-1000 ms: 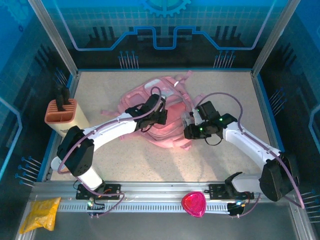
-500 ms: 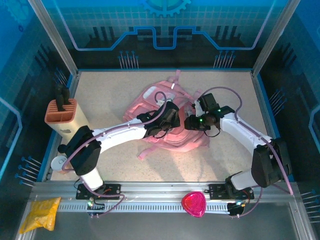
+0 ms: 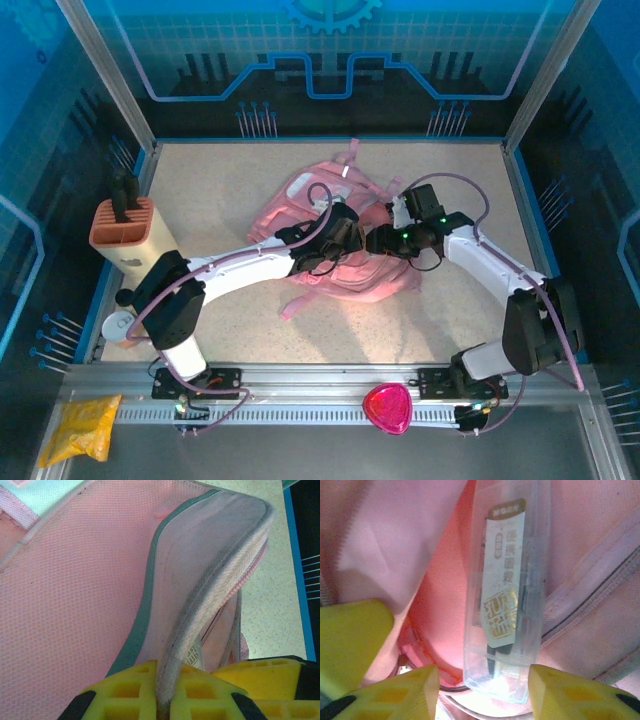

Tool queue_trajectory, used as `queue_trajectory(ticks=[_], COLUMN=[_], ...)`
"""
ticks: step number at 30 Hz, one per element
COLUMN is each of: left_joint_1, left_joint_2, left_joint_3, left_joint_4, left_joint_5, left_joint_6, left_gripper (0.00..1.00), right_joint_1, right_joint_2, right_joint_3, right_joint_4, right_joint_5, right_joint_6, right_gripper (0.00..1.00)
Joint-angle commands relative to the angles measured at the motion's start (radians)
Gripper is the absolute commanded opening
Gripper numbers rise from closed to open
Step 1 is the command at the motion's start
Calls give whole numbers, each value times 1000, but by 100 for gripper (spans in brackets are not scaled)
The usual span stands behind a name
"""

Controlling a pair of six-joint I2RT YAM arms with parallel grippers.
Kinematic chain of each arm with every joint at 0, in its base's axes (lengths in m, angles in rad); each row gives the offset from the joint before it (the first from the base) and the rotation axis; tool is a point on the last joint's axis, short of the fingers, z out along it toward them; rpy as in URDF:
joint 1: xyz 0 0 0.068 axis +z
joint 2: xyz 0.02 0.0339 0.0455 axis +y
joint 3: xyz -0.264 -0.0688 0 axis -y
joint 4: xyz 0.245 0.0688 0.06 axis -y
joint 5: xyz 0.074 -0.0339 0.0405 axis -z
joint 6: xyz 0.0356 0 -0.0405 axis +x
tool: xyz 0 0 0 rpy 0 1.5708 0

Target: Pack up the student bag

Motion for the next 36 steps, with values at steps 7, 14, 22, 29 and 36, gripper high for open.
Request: queue_trajectory(ticks=[7, 14, 22, 29, 36], left_joint_1=[-7, -6, -6, -6, -7], left_joint_2=[-20, -27, -31, -18, -20], left_joint_3=[12, 2, 0, 16, 16], left_joint_4=[111, 113, 101, 96, 90], left_joint_5=[7, -8, 19, 41, 31], left_joint_6=[-9, -18, -6, -2, -7], left_gripper=[0, 0, 0, 0, 0], right_joint_1=[2, 27, -50, -21, 42], right_joint_2=[85, 82, -8, 80, 158], right_joint_3=[1, -23, -89, -64, -1], right_joint_4=[92, 205, 112, 143, 229], right_joint_5=[-140, -225, -117, -131, -172], right_joint_6=[41, 104, 39, 41, 78], right_gripper=[36, 32, 29, 20, 13])
